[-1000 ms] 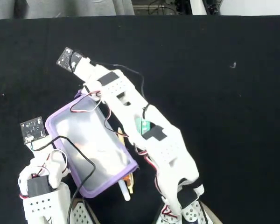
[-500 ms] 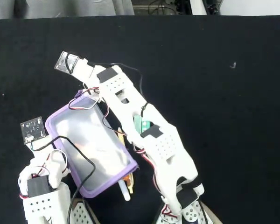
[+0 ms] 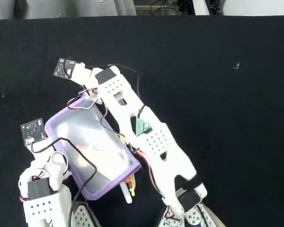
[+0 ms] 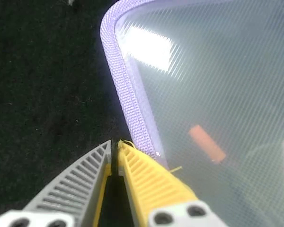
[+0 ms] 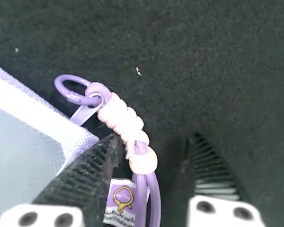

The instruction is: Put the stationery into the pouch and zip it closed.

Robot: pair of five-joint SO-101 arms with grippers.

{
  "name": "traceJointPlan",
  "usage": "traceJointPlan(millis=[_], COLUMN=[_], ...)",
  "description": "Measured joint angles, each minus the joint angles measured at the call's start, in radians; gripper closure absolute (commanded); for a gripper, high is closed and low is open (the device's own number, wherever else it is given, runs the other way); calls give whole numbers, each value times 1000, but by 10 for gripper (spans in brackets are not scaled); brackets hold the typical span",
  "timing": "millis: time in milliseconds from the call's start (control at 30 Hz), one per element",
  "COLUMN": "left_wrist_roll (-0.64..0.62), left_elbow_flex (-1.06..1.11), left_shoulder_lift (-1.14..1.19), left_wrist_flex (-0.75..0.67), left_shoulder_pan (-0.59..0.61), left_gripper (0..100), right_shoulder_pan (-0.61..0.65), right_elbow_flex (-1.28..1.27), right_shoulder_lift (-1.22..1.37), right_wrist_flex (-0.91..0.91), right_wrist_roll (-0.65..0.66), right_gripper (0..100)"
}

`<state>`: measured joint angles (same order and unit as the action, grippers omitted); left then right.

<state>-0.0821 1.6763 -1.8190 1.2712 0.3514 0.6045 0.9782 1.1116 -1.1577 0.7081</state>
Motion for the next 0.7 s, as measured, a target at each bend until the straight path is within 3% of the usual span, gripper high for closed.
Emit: traceJointPlan(millis=[167, 467, 700], left_wrist_roll=[0, 0, 0], left_elbow_flex=[0, 0, 0], left_shoulder_lift=[0, 0, 0], left_wrist_flex=[0, 0, 0], left_shoulder_pan=[0, 2, 2], left_gripper=[970, 970, 970], right_shoulder_pan=[0, 0, -51], right_elbow_flex=[196, 534, 638], right_shoulder_lift=[101, 213, 219], right_wrist_flex=[-98, -299, -336], right_wrist_roll=[43, 78, -6], right_gripper=[984, 986, 986])
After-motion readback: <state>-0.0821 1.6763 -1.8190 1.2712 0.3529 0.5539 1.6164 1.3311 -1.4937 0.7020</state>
